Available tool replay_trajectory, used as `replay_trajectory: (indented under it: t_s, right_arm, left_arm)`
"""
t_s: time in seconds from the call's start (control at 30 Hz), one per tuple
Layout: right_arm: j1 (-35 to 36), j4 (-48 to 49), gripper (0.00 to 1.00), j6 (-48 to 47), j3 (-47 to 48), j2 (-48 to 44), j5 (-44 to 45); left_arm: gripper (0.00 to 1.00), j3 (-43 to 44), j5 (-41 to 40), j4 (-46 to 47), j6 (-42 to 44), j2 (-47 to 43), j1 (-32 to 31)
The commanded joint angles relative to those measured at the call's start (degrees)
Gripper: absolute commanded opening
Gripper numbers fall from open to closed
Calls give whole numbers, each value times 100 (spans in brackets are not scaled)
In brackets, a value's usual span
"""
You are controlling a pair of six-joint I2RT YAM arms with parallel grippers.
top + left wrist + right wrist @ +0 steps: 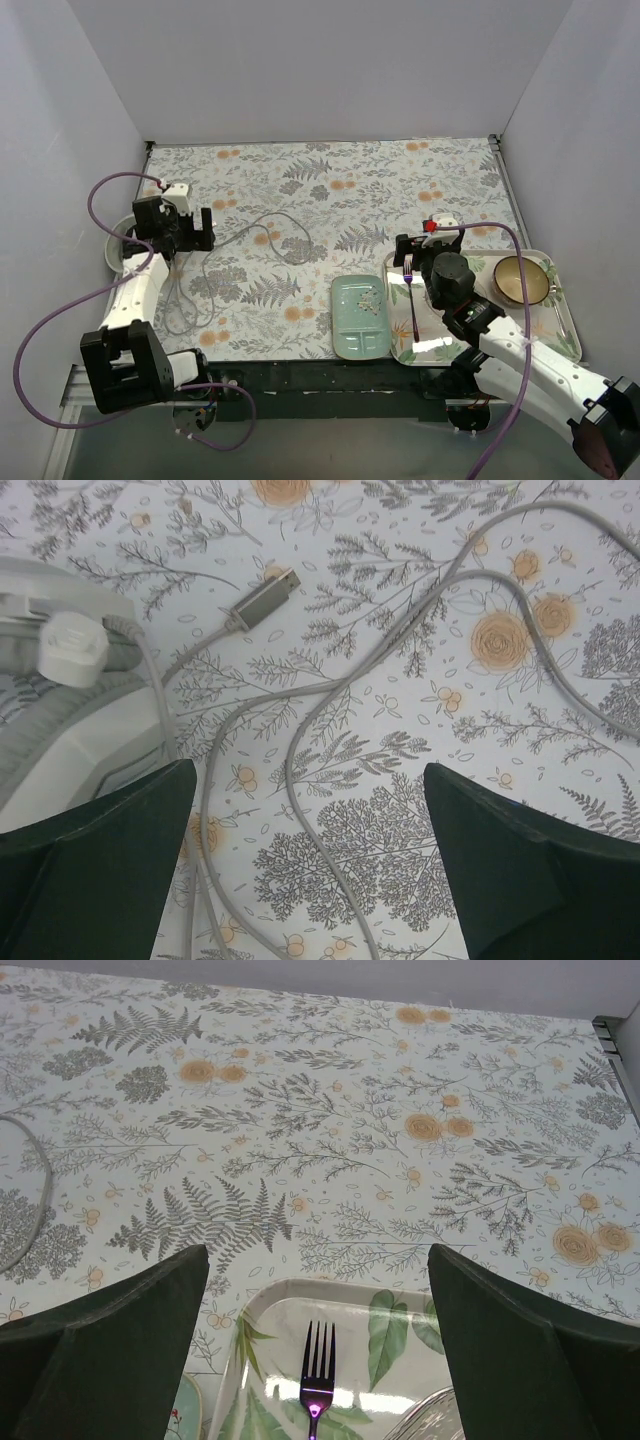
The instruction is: Wrap the headphones
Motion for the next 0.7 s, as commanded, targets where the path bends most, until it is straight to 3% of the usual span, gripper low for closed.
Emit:
replay_trajectory:
  t_s: [0.0, 0.13, 0.27, 0.47, 0.67]
  right_arm:
    - [-22, 375, 98, -92, 65, 61, 28]
    - [-13, 322, 98, -110, 101, 123, 19]
    - [-13, 313, 98, -101, 92, 105, 19]
    - [-13, 322, 98, -118, 74, 96, -25]
    - [-13, 357, 98, -136, 92, 237, -244]
  left_arm:
    - [98, 973, -160, -293, -121, -35, 16]
    - [98, 1643, -571, -690, -60, -96, 16]
    - [98, 1943, -2142, -637, 54, 88, 234]
    - [98, 2234, -2111, -647, 63, 764, 1498]
    - [90, 2067, -2558, -269, 151, 1415, 2072]
